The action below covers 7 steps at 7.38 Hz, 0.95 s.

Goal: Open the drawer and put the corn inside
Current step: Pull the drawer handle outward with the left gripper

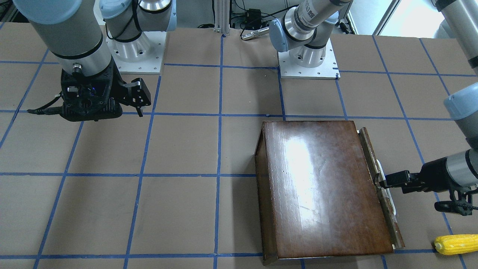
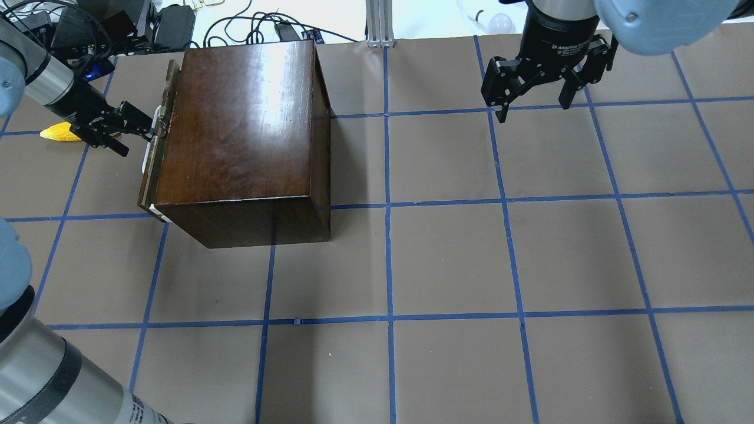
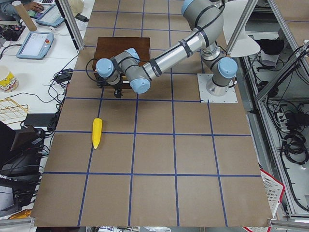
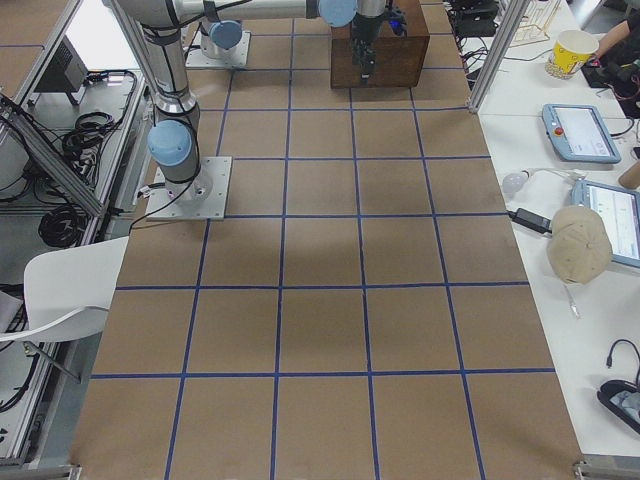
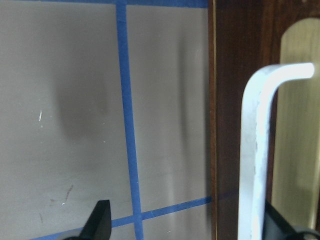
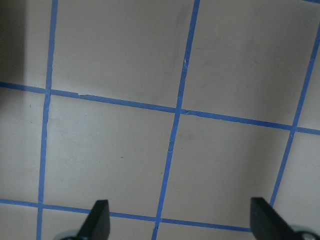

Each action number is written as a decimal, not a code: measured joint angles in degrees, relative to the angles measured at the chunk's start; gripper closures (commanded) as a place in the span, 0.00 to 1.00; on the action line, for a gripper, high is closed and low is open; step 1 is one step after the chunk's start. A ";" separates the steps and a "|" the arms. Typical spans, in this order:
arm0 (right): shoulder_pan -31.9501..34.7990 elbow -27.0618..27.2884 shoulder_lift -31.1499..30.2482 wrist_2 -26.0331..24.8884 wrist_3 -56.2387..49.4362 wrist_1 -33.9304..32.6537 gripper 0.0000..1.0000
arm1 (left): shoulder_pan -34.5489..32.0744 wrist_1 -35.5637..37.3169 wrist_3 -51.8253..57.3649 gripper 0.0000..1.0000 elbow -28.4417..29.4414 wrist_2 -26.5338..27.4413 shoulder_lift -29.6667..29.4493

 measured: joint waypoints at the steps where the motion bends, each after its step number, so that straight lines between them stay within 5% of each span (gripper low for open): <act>1: 0.00 0.00 0.00 0.00 0.02 0.02 0.00 | 0.12 0.27 0.07 0.00 0.18 0.38 -0.10; 7: 0.00 0.00 0.00 0.00 0.00 0.00 0.00 | 1.93 0.48 0.30 0.00 0.51 2.67 -0.16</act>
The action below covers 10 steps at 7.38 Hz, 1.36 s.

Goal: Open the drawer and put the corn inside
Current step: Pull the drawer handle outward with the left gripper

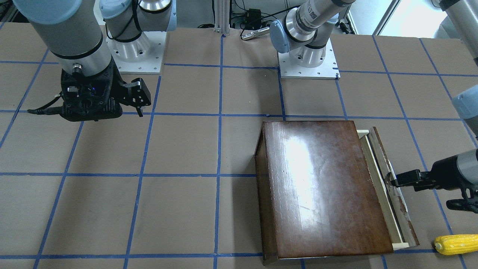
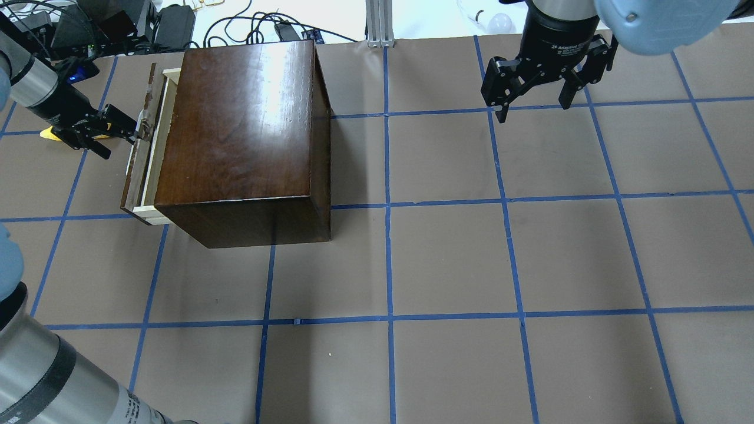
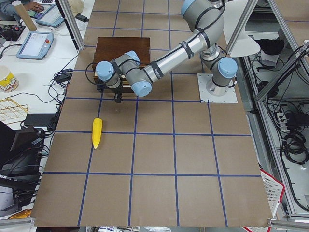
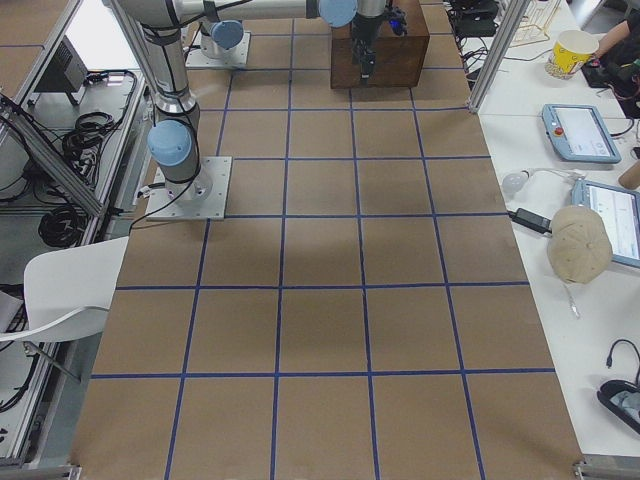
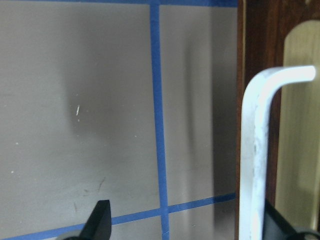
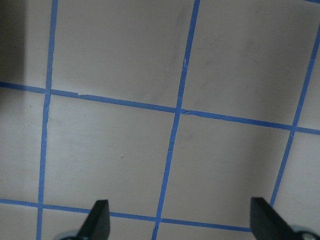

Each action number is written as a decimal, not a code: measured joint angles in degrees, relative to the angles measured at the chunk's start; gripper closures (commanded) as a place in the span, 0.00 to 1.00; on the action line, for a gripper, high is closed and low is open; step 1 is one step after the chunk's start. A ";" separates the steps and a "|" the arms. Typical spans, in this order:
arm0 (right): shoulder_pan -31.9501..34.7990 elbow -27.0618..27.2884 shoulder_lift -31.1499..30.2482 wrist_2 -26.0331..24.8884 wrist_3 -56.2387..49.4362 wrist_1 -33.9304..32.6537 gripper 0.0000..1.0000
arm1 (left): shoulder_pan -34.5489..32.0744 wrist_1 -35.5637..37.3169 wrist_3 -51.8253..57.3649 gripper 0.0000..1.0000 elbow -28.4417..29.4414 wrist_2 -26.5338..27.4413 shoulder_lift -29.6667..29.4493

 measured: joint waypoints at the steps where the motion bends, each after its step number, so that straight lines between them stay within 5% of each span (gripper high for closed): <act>1: 0.00 0.00 0.00 0.00 0.01 0.02 0.00 | 0.12 0.00 0.03 0.00 0.02 0.04 0.00; 10: 0.00 0.00 0.00 0.00 0.01 -0.01 0.00 | 3.11 0.02 1.13 0.00 2.04 2.04 -0.52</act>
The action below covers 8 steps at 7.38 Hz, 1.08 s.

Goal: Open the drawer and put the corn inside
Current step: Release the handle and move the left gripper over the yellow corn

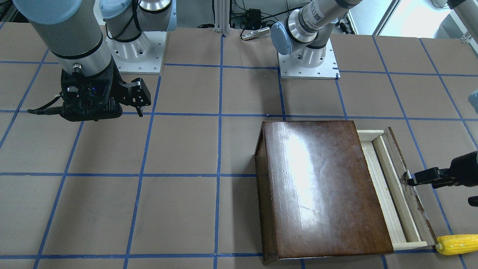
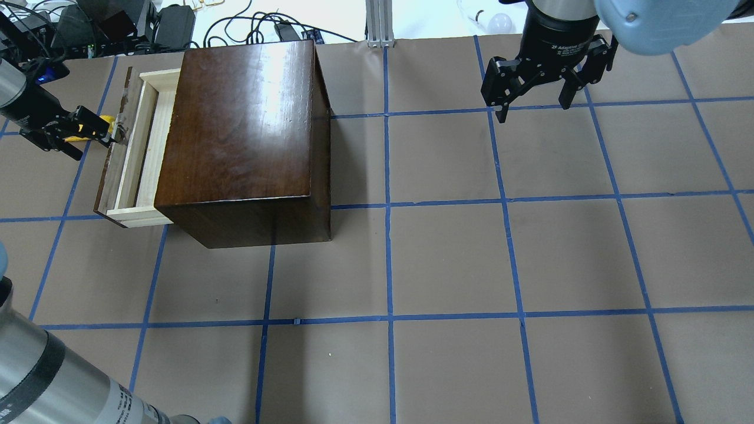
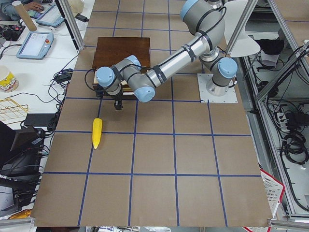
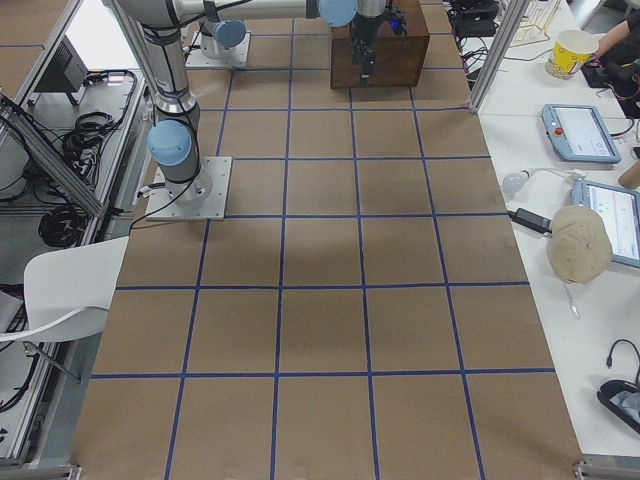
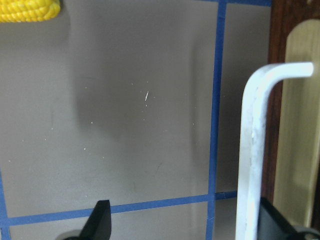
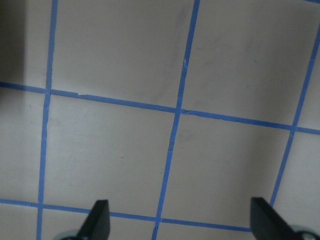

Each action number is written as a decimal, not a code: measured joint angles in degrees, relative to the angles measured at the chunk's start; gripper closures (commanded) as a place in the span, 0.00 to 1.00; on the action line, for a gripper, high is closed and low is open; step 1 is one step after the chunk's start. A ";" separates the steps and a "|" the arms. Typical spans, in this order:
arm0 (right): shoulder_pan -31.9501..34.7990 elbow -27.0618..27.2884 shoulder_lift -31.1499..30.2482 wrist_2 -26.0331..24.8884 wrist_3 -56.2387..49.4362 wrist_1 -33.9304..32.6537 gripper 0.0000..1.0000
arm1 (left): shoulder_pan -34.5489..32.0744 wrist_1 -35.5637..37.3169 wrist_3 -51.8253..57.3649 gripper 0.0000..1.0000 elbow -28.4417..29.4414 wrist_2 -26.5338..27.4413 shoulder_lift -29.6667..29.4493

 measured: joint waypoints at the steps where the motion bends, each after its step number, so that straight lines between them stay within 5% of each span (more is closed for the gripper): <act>1: 0.00 0.00 0.00 0.00 0.01 0.01 0.00 | 0.02 -0.04 0.03 0.00 0.32 0.01 -0.12; 5: 0.00 0.00 0.00 0.00 0.00 0.01 0.00 | 2.84 -0.71 3.24 0.00 2.73 1.23 0.71; 8: 0.00 0.00 0.00 0.00 -0.01 -0.02 0.00 | 3.37 0.05 16.89 0.00 6.52 6.45 -0.93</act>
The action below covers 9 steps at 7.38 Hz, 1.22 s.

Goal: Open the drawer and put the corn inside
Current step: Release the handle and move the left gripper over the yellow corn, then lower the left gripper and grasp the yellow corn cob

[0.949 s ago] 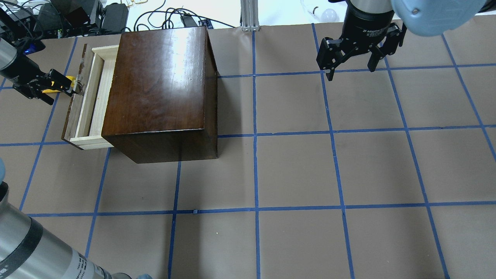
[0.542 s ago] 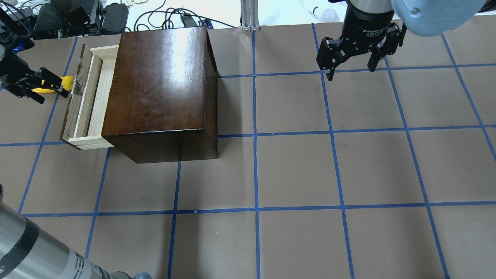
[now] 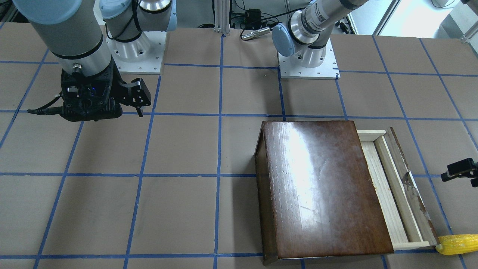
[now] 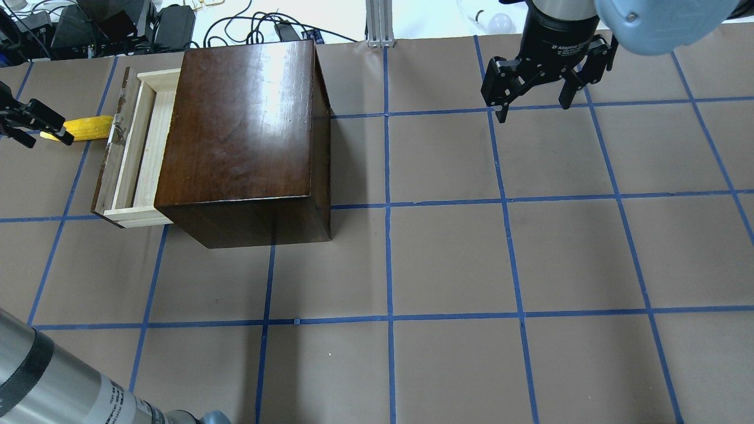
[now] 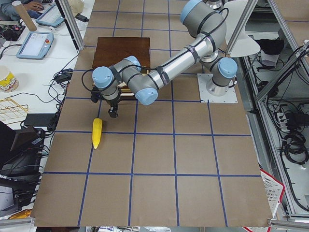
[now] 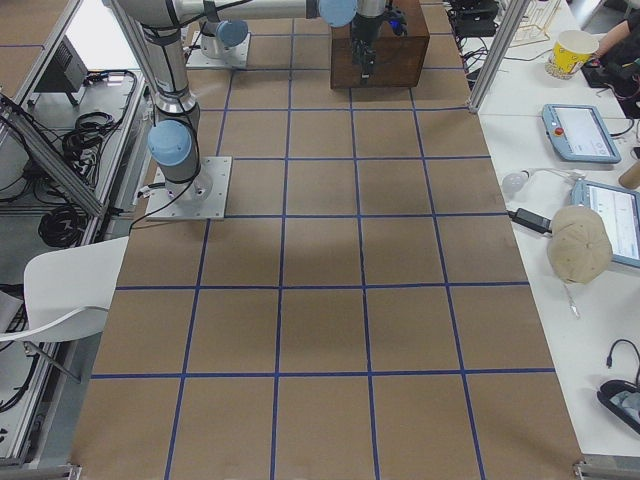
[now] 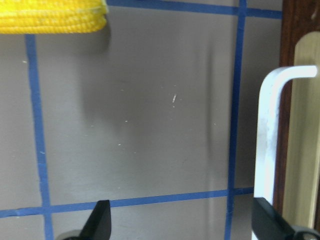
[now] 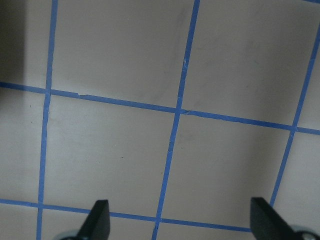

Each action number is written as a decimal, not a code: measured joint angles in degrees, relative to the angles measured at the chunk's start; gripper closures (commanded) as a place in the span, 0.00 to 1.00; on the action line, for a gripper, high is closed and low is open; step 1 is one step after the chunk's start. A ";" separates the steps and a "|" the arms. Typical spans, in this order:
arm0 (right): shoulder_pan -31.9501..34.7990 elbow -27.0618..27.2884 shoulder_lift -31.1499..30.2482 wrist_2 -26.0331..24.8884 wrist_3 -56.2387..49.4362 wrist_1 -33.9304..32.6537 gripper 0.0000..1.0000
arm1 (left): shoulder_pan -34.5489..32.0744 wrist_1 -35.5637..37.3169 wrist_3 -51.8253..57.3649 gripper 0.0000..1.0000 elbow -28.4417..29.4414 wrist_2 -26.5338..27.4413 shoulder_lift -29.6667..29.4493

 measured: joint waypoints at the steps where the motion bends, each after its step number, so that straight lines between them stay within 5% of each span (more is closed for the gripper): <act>1: 0.00 0.00 0.00 0.00 0.00 0.01 0.00 | 0.00 1.40 7.36 0.00 0.37 0.67 -1.00; 5: 0.00 0.00 0.00 0.00 0.00 0.03 0.00 | -0.02 14.77 37.43 0.00 1.74 3.59 -6.27; 9: 0.00 0.00 0.00 0.00 0.00 0.02 0.00 | -0.82 16.70 60.45 0.01 8.19 3.55 -12.72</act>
